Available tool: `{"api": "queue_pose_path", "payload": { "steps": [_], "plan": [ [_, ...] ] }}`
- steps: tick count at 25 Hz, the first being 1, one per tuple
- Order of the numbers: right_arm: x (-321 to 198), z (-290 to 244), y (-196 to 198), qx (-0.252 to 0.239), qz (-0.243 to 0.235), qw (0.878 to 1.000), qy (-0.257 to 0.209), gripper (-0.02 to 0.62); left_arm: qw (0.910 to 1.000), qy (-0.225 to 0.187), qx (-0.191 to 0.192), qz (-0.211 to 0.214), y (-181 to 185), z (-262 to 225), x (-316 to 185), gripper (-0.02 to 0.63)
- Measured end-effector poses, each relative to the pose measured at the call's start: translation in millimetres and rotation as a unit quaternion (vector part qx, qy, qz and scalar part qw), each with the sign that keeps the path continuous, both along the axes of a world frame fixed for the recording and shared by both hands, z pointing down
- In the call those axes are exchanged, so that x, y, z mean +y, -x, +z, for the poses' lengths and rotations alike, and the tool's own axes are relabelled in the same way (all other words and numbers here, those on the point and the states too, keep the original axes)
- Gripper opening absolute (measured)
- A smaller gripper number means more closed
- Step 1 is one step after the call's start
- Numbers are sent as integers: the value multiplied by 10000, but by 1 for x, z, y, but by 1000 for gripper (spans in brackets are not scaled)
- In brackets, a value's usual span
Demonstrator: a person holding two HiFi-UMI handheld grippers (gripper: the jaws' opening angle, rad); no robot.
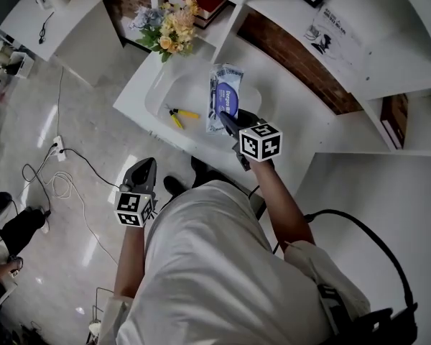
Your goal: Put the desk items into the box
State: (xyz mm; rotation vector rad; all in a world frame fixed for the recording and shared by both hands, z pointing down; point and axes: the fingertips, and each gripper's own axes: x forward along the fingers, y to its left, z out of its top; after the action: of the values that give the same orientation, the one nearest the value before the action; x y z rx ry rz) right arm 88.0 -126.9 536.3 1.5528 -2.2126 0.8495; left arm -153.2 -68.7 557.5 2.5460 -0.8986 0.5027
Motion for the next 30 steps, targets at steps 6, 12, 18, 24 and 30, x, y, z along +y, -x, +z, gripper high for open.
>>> {"api": "queue_pose_path", "payload": {
  "steps": [6,12,18,24,30],
  "plan": [
    [-21,16,23,70,-809,9957,439,69,9991,93,8,-409,4,3,-8,3],
    [-33,44,44,263,-1570,9830,918,69,9970,140,18,-762,10,7,-15,3],
    [-48,68,61,448,-2005,9716,1178,69,9941,145,-47,-1071,27,8,-24,3],
    [-54,100,71,631,-2352,9579,1523,69,9909,197,-134,-1325,40,11,-27,3],
    [-53,139,73,822,-2600,9425,1932,71,9881,288,-196,-1495,45,14,-23,3]
  ]
}}
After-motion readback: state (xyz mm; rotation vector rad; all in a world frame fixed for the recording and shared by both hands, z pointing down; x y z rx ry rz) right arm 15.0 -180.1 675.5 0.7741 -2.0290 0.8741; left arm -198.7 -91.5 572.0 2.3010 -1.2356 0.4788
